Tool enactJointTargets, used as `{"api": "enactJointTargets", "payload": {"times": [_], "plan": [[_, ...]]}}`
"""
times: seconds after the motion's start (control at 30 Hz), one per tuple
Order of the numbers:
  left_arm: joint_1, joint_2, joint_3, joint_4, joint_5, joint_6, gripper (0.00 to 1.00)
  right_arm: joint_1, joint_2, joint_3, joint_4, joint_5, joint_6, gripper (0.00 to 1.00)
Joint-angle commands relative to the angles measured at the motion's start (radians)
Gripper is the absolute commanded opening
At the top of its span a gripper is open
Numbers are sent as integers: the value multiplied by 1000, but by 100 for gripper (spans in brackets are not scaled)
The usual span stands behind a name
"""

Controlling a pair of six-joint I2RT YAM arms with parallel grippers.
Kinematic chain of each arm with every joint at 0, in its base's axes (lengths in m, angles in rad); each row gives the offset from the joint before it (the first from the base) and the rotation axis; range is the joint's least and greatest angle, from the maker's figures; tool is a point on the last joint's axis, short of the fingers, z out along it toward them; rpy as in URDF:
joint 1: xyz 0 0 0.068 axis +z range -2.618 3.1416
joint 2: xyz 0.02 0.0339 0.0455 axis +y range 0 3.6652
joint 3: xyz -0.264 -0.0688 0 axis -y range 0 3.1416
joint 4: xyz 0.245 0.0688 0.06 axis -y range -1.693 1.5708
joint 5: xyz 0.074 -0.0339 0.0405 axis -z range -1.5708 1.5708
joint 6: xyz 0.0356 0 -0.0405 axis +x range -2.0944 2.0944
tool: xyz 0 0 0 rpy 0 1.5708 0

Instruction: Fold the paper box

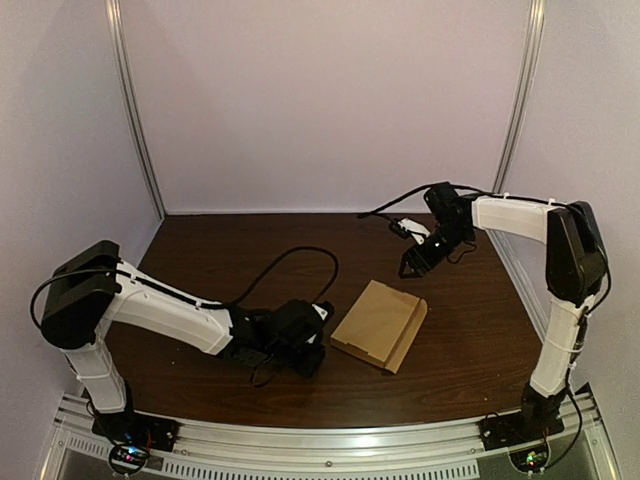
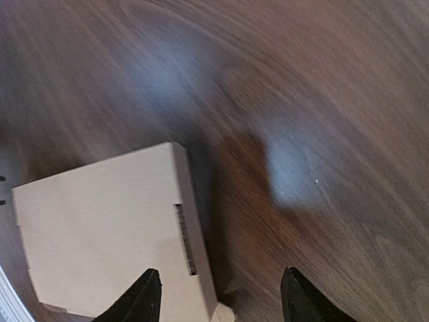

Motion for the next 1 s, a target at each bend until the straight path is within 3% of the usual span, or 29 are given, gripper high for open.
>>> {"api": "enactJointTargets", "payload": {"times": [0.0,0.23,0.43,0.7,0.8,0.97], "plan": [[1,66,63,59,55,-60,30,-29,113,81,-40,98,45,61],[1,146,125,36,68,-79,31,-31,235,160,-170,-34,79,56],[26,151,156,-60,-27,-53,34,-21,211,43,-300,-254,53,50],[151,151,198,-105,-21,56,34,125,21,-185,-332,-275,-26,51],[198,149,226,-127,-12,82,34,191,-53,-209,-331,-252,-33,53],[213,97,231,-186,-60,111,34,175,-134,-189,-376,-192,-49,54]]}}
